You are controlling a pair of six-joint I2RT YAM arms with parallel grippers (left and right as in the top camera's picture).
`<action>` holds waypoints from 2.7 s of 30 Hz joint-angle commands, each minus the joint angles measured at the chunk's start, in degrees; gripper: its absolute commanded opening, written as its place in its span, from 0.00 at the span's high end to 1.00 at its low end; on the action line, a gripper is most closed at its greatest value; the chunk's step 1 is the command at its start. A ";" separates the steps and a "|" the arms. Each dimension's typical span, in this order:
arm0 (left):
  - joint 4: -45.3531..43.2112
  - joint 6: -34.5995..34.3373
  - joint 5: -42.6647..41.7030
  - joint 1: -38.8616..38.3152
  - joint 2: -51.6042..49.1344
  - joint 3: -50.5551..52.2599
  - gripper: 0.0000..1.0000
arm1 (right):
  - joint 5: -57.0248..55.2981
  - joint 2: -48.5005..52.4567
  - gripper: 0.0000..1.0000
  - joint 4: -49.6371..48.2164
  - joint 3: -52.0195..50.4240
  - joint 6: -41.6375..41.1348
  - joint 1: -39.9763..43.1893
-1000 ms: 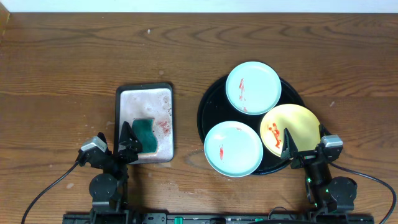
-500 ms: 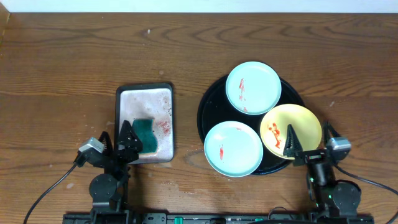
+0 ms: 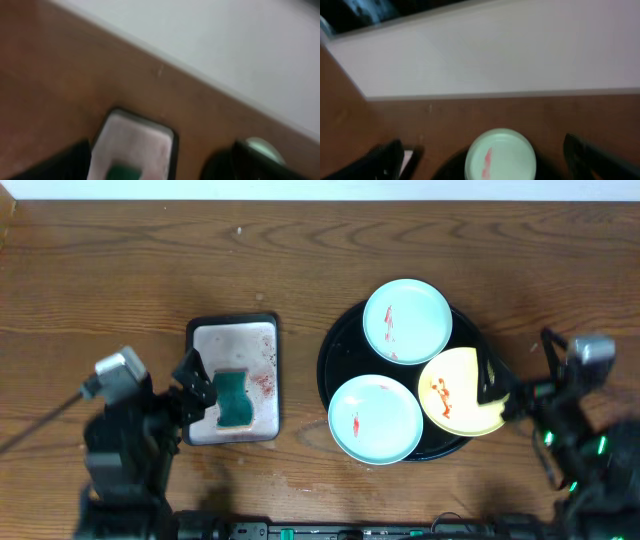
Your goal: Clean dirty plates on tray and stack at the side
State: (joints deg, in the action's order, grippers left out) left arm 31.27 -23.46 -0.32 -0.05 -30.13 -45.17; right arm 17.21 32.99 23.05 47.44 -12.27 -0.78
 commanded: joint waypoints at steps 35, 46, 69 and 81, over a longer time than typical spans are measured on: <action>33.00 2.01 -8.07 0.26 -31.32 -27.39 0.11 | 2.93 53.29 0.64 19.17 -7.67 -10.73 -18.08; 33.16 2.03 -8.09 0.24 -32.87 -27.39 0.11 | -4.11 51.69 0.99 10.27 -4.15 -8.66 -15.82; 36.98 3.15 -8.59 0.24 -43.15 -24.92 0.11 | -7.78 58.62 0.99 8.13 -1.46 -8.41 -18.58; 33.07 5.90 -12.76 0.26 -38.34 -25.35 0.11 | 2.36 58.62 0.99 9.73 -1.46 -5.77 -19.80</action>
State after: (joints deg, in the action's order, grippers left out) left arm 64.99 -18.96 -12.16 -0.05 -70.41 -70.39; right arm 17.93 91.02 32.77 46.00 -18.59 -19.57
